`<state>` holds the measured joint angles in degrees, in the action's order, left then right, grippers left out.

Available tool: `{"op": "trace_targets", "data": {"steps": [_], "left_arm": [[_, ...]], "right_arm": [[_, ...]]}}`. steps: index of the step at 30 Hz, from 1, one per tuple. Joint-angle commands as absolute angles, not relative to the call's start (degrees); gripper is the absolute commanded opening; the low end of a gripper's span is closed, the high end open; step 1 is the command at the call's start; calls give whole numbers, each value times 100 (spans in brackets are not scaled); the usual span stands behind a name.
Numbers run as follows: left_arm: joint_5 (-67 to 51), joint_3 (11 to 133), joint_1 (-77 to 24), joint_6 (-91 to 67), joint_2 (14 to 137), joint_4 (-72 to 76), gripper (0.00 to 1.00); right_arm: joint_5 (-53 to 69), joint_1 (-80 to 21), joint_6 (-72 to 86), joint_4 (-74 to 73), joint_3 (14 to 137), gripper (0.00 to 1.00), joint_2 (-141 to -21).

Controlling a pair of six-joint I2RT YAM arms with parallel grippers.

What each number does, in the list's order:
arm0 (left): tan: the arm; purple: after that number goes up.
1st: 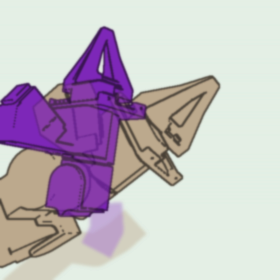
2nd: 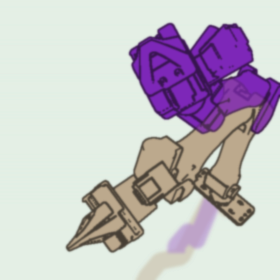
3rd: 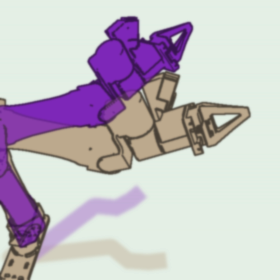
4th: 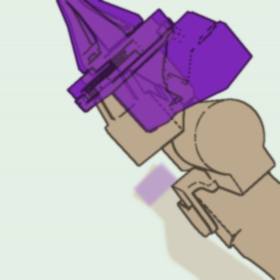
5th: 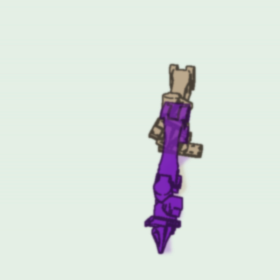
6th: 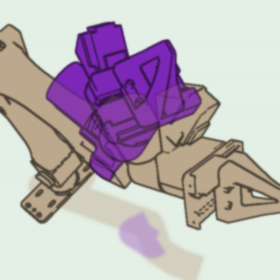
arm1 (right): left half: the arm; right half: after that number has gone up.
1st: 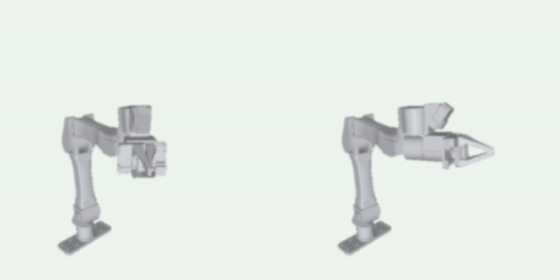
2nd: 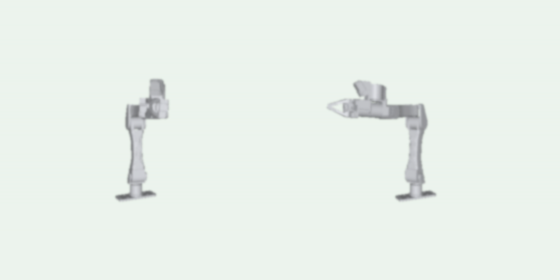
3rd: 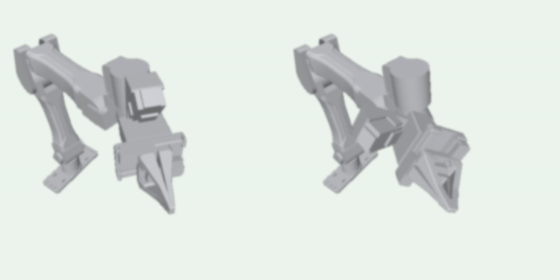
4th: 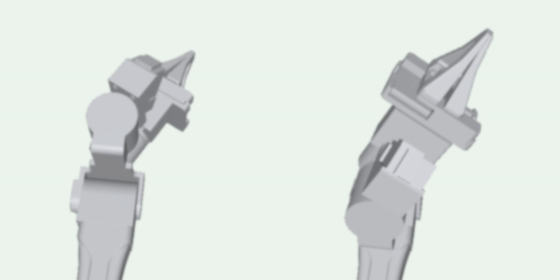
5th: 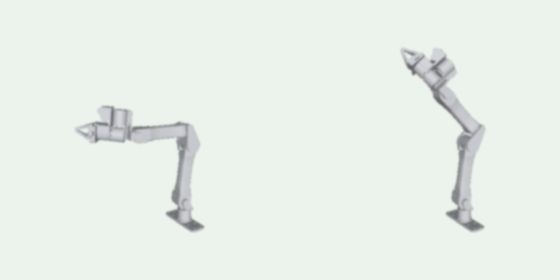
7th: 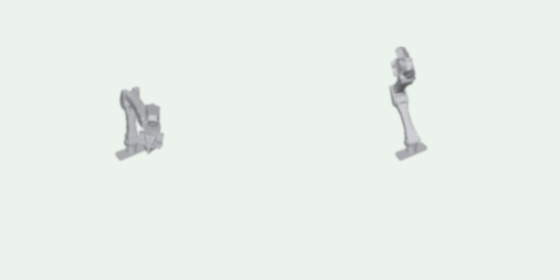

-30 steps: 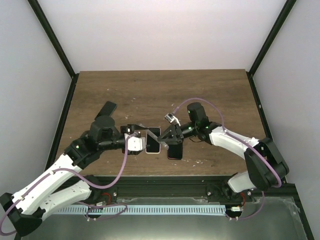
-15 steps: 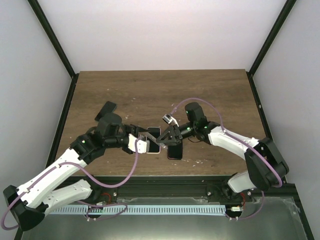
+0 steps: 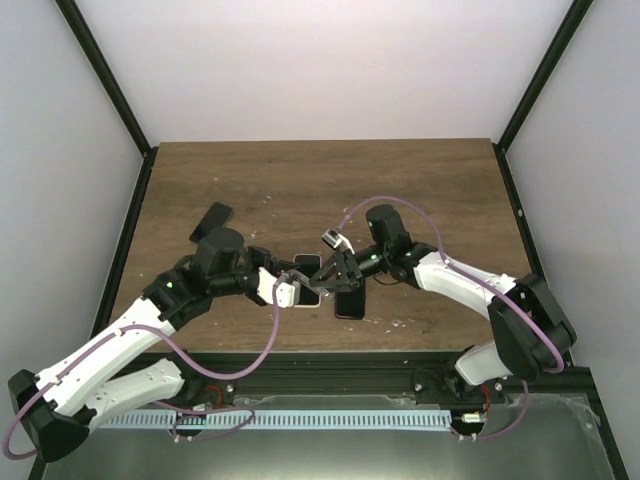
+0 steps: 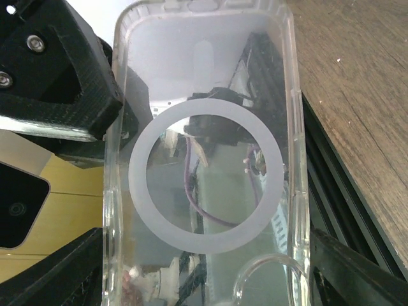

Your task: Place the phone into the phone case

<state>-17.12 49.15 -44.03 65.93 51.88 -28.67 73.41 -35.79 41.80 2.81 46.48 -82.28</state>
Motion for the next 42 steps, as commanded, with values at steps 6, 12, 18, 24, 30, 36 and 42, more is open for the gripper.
{"op": "trace_targets", "data": {"steps": [6, 12, 18, 24, 30, 36, 42], "left_arm": [[-1579, 4719, -4430, 6348, 5019, -2646, 9], [-1274, 4787, -4415, 5200, 5122, -2531, 5], [-1152, 4717, -3928, 3525, 5311, -2245, 2], [-1280, 4476, -2897, 1668, 5496, -1654, 3], [-1289, 4888, -2133, -494, 6601, -1973, 6], [-1487, 4856, -1868, -2035, 7554, -1820, 7], [-1621, 4842, -1741, -2487, 8324, -1767, 7]], "right_arm": [[7252, -3619, 4406, 614, 4766, 64, -8017], [5969, -3314, 4500, 187, 4692, 86, -7278], [4371, -2873, 4344, -519, 4542, 100, -6209], [3781, -2786, 4115, -1051, 4670, 100, -5717], [3682, -2778, 4034, -1193, 4653, 100, -5531], [3691, -2777, 3914, -1357, 4642, 100, -5448], [3630, -2768, 3844, -1424, 4623, 100, -5336]]}}
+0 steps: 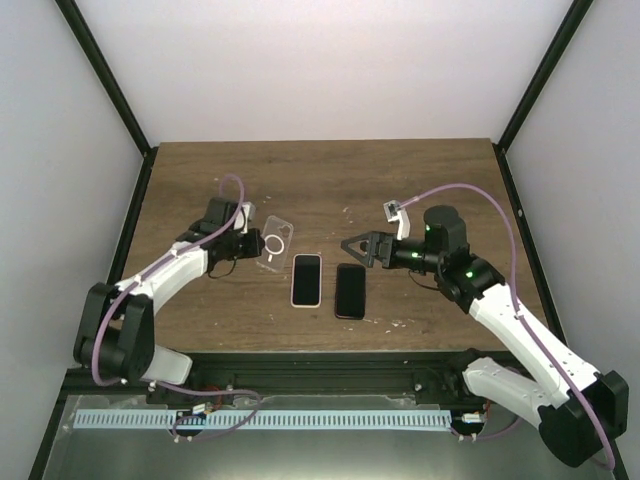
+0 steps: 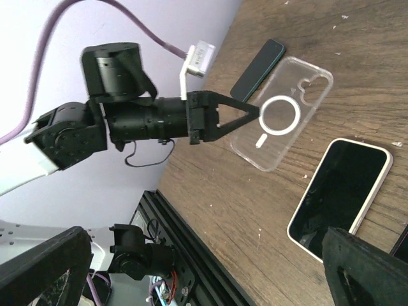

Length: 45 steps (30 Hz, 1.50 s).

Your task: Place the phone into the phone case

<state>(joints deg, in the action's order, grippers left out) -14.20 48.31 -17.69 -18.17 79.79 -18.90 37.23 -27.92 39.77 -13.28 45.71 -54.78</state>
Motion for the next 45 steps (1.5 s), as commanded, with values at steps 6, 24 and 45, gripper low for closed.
{"op": "trace_targets", "data": {"steps": [6, 24, 45], "left_arm": [[-1546, 4760, -1740, -2530, 8605, -1715, 13], [-1143, 6643, -935, -1257, 9025, -3250, 100], [-355, 8471, 282, 817, 11473, -4050, 100]], "right_arm": [[3652, -2769, 3773, -1447, 4658, 100, -5387], [3639, -2751, 3586, -1572, 4730, 100, -5366], [3530, -2733, 3442, -1811, 4935, 100, -5483]]}}
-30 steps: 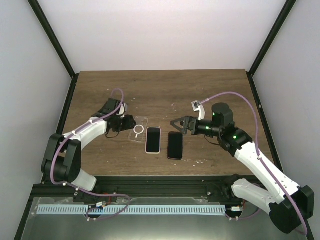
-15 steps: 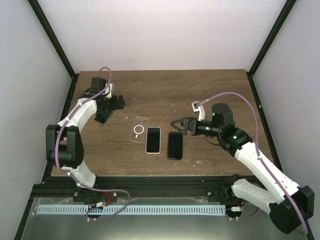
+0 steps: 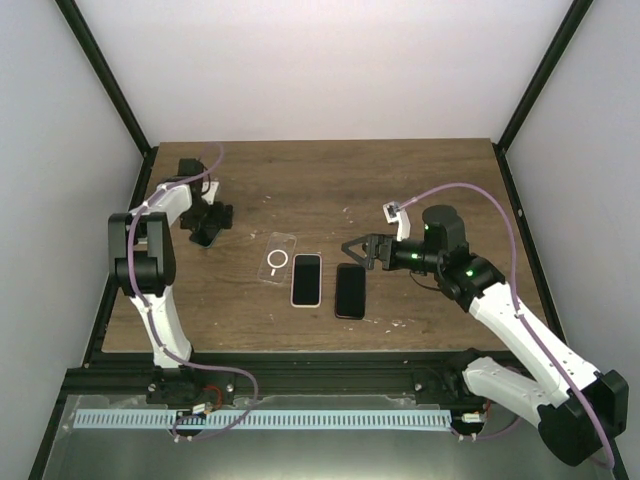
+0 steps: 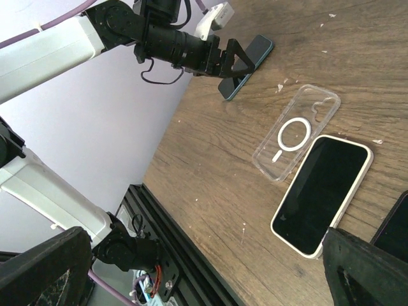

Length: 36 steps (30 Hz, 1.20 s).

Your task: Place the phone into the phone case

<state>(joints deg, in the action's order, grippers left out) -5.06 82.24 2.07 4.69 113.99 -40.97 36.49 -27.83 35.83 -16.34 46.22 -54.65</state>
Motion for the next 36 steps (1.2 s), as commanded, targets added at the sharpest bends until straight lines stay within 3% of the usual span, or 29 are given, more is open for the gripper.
{"op": "trace_targets", "data": {"steps": [1, 19, 36], "left_arm": [[-356, 8559, 315, 851, 11548, -4058, 100], [-1089, 8960, 413, 947, 12220, -4399, 97], [-483, 8456, 222, 942, 11602, -4471, 88]], "right_arm": [[3504, -2731, 3428, -1833, 4946, 100, -5484], [3380, -2725, 3348, -1931, 4966, 100, -5575], [3468, -2728, 3423, -1792, 4840, 100, -5531]]}}
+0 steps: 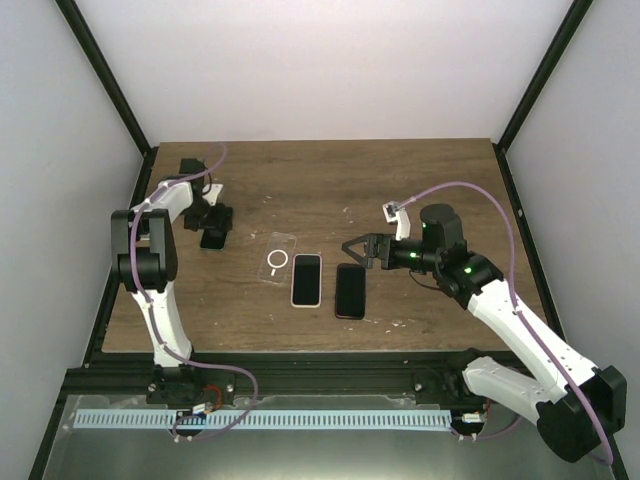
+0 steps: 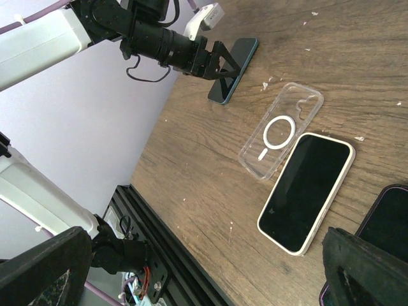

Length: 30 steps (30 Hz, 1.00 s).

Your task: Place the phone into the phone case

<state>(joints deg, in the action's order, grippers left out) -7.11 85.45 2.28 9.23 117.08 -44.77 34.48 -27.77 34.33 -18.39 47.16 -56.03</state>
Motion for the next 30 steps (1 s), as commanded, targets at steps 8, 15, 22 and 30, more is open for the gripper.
{"op": "trace_targets", "data": {"steps": [8, 15, 22, 30], "left_arm": [[-319, 8561, 152, 905, 11815, -4316, 90], [-382, 8575, 55, 909, 12021, -4252, 92], [-290, 8627, 42, 837, 12206, -4227, 88], [-187, 8542, -71, 673, 12017, -4283, 72]], "right_arm": [[3420, -2720, 3435, -1808, 4843, 100, -5493], [3422, -2724, 3441, -1787, 4837, 100, -5536], [3405, -2716, 3429, -1803, 4834, 100, -5528], [3408, -2716, 3436, -1777, 4816, 100, -5536]]}}
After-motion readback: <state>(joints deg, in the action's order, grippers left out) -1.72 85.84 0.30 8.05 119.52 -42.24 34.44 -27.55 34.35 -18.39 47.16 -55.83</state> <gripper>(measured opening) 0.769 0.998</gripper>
